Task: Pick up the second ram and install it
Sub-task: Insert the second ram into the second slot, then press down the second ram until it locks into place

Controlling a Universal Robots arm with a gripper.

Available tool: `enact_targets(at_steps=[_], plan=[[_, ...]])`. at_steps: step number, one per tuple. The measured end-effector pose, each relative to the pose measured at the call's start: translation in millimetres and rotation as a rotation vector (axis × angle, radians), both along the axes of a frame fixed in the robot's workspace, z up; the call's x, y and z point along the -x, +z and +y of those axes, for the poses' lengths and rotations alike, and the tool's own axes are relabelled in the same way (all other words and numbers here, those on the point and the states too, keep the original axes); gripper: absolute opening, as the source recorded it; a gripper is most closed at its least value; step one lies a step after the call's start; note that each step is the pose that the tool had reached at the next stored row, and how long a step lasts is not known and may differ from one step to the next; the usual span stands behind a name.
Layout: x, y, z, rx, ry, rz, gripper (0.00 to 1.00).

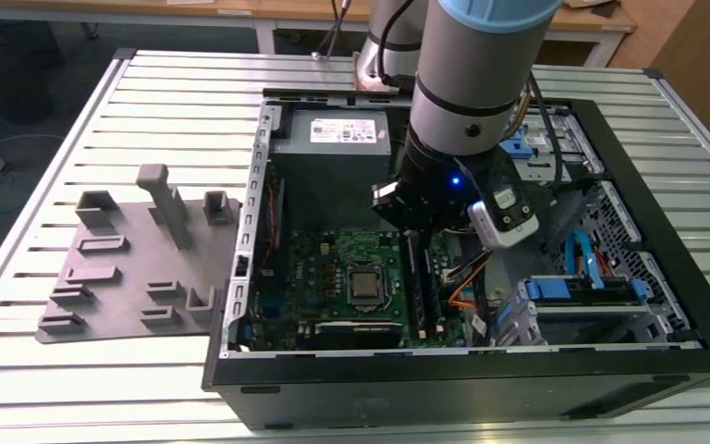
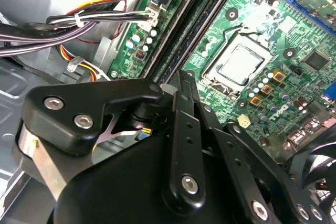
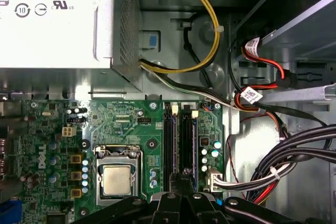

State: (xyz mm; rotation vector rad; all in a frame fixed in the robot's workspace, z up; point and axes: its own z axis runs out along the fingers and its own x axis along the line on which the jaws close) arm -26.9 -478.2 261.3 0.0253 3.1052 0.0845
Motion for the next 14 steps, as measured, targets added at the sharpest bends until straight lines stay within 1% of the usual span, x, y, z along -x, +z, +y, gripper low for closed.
enact_targets(at_steps=[10,12,14], plan=[[0.0,-0.1,0.1,0.0008,0.000,0.0001,0.07],[0.0,-1.5,0.1,0.0005,0.000,0.0000,0.07],[0.1,-4.6,0.0,-0.0008,0.000,0.0000,0.07]])
